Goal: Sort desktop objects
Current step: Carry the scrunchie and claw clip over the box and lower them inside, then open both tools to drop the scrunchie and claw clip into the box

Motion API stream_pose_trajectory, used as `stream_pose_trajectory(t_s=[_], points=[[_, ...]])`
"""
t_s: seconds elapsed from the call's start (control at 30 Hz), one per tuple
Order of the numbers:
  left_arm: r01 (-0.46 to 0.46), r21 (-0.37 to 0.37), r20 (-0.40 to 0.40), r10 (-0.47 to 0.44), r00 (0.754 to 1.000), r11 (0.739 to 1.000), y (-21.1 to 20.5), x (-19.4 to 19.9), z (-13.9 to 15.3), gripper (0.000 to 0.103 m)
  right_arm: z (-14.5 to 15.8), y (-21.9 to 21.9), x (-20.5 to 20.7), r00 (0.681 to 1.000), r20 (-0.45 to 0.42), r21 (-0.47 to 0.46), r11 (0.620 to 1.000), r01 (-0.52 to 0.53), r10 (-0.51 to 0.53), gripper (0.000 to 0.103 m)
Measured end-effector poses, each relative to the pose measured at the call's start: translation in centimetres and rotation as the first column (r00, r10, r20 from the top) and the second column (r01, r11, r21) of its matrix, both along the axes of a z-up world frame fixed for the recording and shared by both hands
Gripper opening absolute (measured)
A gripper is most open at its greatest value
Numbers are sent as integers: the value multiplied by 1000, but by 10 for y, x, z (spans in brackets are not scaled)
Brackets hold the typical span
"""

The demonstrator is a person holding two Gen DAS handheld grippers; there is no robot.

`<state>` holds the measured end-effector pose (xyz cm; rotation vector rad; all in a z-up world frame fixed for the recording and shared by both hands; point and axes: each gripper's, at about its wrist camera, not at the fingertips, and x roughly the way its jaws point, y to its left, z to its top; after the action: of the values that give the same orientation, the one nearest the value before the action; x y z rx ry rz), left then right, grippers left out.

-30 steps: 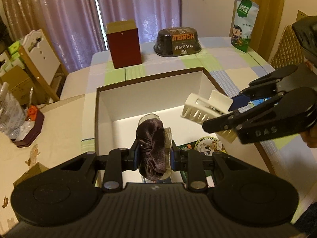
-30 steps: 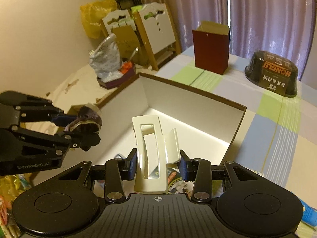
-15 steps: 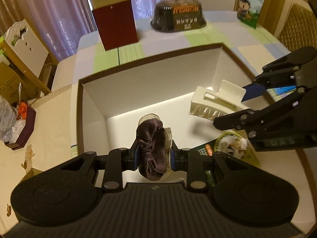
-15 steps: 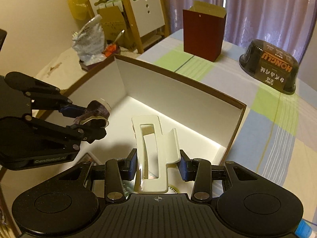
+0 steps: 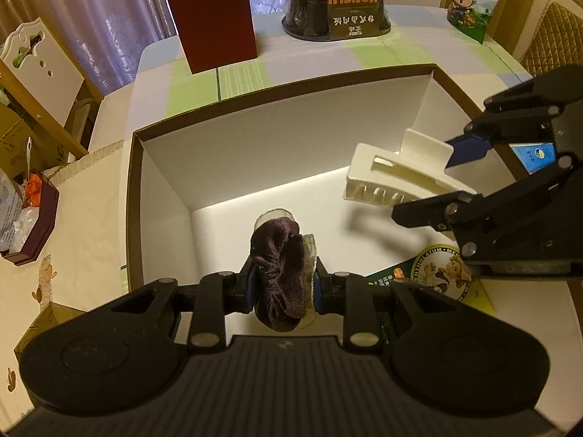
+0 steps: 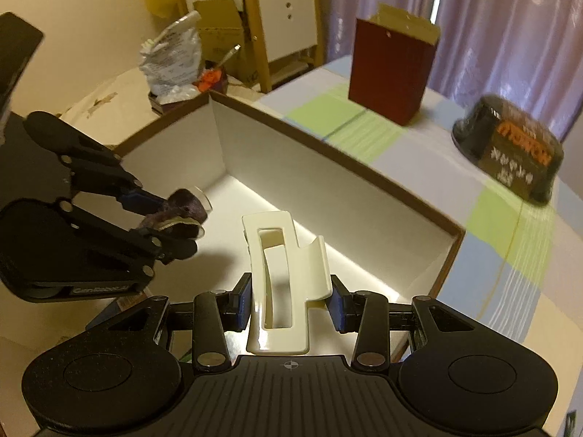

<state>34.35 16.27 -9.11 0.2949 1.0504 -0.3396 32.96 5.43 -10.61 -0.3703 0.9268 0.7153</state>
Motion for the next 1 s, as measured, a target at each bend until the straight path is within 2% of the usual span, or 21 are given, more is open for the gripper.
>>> stream_pose_trajectory(t_s=[0.1,0.53,0.67,0.7,0.77,0.87,0.9,1.0], points=[[-3,1,-7,3,1000,1000,-1,3,-1,24,1,4,-1,999,17,-12,999,-31,31,41],[-5,-3,-55,4,998,1000,-9,8,-14,26,-24,16,6,995,-8,-121,987,-104,104,41],[-30,-8,-74,30,997,1000,-9,11,-19,37,-29,19,11,992,-20,-146,981,-128,126,41],[-38,-9,-77,37,996,999,-8,12,-21,45,-30,20,12,991,-26,-152,979,-135,133,41],[-51,-9,-83,50,995,999,-7,13,-23,52,-31,21,13,990,-31,-166,976,-143,140,41],[-64,-7,-91,63,994,998,-6,13,-26,54,-31,23,10,984,-13,-203,964,-174,175,68],[-66,-10,-96,65,993,998,-6,12,-26,55,-29,23,8,983,-5,-204,962,-182,185,71],[-69,-15,-102,67,993,998,-4,8,-25,55,-28,22,6,980,-2,-210,958,-194,198,71]])
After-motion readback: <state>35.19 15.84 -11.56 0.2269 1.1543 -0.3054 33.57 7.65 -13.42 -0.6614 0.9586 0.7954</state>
